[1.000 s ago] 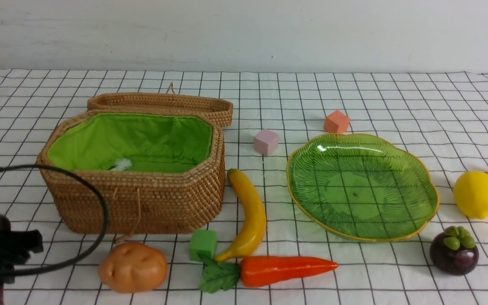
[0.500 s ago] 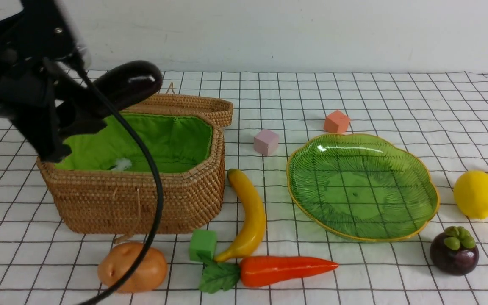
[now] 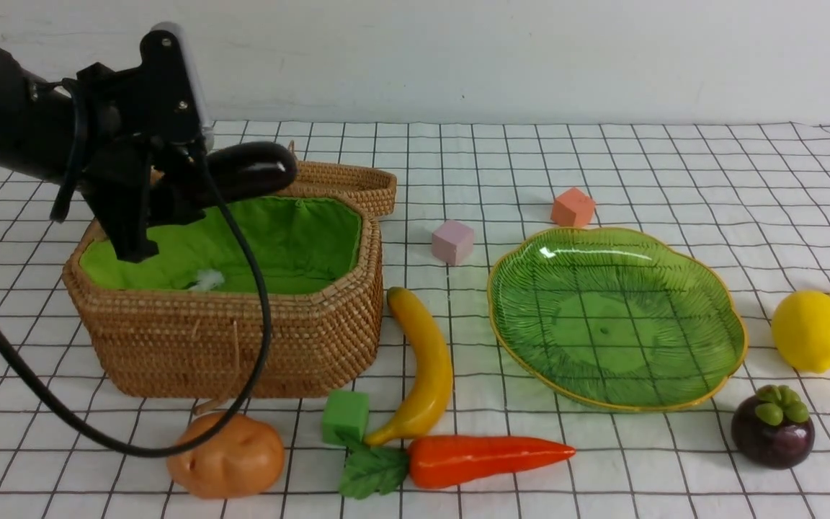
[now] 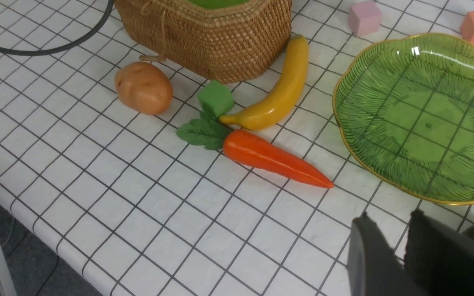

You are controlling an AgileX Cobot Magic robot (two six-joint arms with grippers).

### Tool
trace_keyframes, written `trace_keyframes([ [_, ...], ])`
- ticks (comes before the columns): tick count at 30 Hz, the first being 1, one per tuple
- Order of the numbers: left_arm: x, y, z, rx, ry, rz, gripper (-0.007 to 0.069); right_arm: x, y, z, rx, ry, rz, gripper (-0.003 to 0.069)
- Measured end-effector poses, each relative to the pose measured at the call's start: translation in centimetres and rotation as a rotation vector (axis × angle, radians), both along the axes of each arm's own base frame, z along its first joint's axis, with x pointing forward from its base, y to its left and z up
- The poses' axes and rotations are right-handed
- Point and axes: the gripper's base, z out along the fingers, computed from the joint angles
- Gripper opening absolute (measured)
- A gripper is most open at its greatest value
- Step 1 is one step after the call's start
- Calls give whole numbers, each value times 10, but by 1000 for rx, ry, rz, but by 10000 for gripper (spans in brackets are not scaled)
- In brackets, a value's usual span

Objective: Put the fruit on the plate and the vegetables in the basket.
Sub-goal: Use the left arm to grab an eggplant and put it into the left basket, then grab a potato with your left arm and place it in the basket on the left

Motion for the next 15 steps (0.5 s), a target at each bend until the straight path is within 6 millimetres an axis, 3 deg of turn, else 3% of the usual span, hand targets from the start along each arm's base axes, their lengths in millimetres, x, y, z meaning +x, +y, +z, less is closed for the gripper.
trace_keyframes([
  [4, 1, 0, 1, 2, -13, 4, 652, 0, 0, 0, -1, 1, 0, 165],
  [9, -8, -2, 5, -85, 52, 51, 647, 0, 0, 0, -1, 1, 0, 167],
  [12, -25, -7, 27, -428, 162, 282, 513, 0, 0, 0, 1, 3, 2, 170],
  [13, -31, -8, 33, -509, 190, 339, 449, 0, 0, 0, 2, 3, 2, 171],
  [14, -32, -8, 35, -529, 192, 353, 435, 0, 0, 0, 2, 3, 2, 171],
  [15, -42, -10, 43, -631, 253, 432, 325, 0, 0, 0, 2, 3, 2, 171],
])
